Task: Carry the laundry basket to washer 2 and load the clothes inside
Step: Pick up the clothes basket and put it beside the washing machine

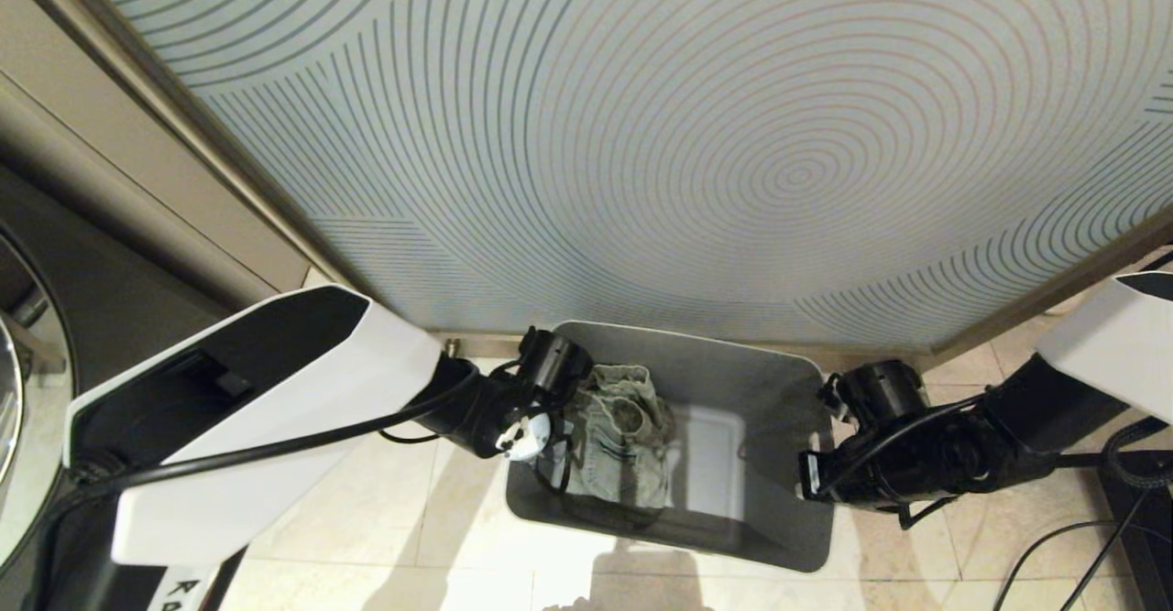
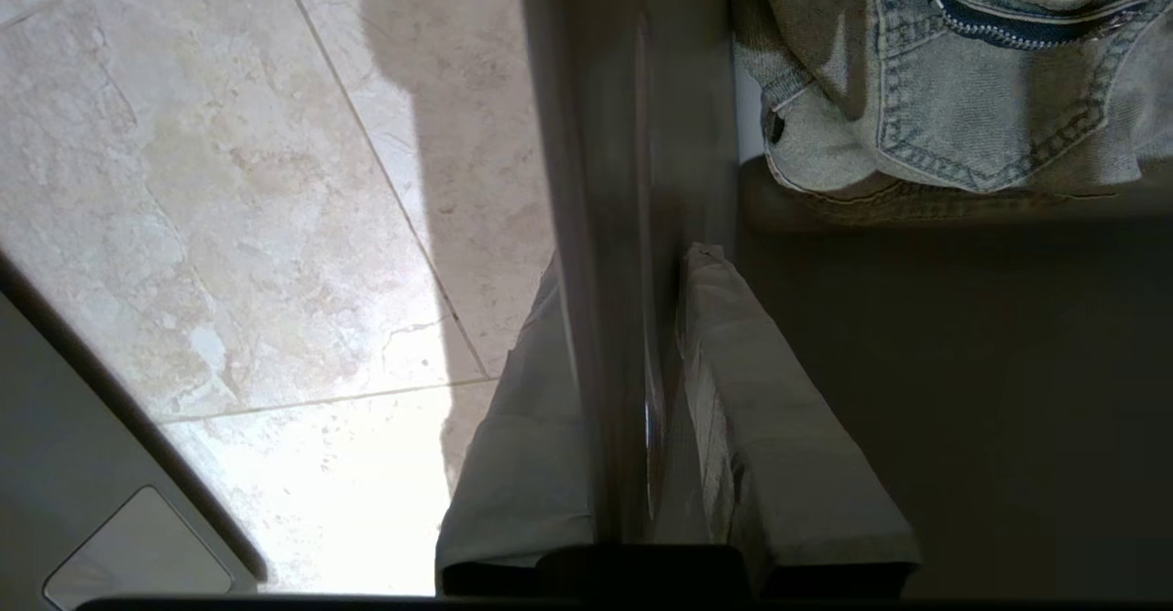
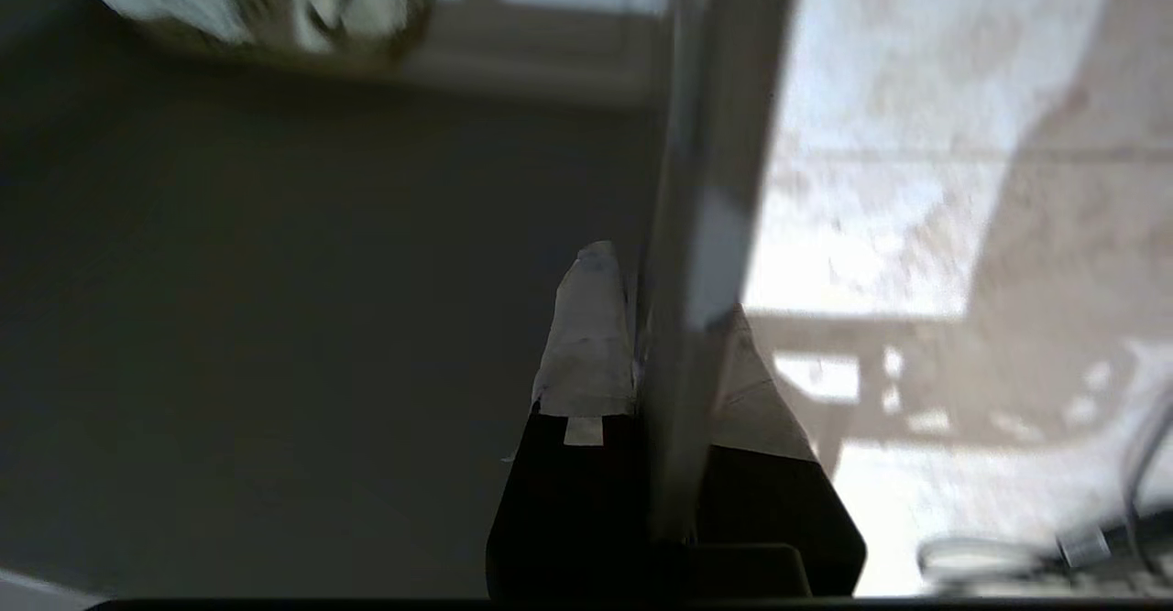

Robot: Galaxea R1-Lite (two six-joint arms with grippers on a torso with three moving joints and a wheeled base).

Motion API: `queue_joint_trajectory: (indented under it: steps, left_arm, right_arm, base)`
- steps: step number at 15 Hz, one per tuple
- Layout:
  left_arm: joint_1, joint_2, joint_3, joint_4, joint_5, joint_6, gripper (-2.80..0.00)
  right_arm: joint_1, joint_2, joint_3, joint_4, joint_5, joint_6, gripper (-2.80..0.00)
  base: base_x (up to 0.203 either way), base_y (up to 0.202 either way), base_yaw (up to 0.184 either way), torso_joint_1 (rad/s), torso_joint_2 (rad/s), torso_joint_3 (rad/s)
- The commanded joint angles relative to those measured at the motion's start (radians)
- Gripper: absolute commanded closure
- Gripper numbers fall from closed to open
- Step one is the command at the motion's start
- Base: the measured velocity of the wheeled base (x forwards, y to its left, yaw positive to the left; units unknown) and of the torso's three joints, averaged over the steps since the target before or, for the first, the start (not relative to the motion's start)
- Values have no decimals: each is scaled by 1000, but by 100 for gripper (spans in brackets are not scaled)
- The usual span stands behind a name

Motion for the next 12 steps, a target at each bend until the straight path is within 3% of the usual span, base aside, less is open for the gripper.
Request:
queue_joint_trajectory:
  steps: [1, 12]
  left_arm:
    - [-2, -12, 3, 0, 6, -13, 0]
    - [-8, -78, 69, 18, 2, -73, 0]
  right_arm:
    - [0, -21, -22, 33, 0, -1, 0]
    - [14, -99, -20, 154, -27, -4, 0]
  base:
    - [0, 0, 0, 0, 0, 0]
    - [0, 0, 0, 0, 0, 0]
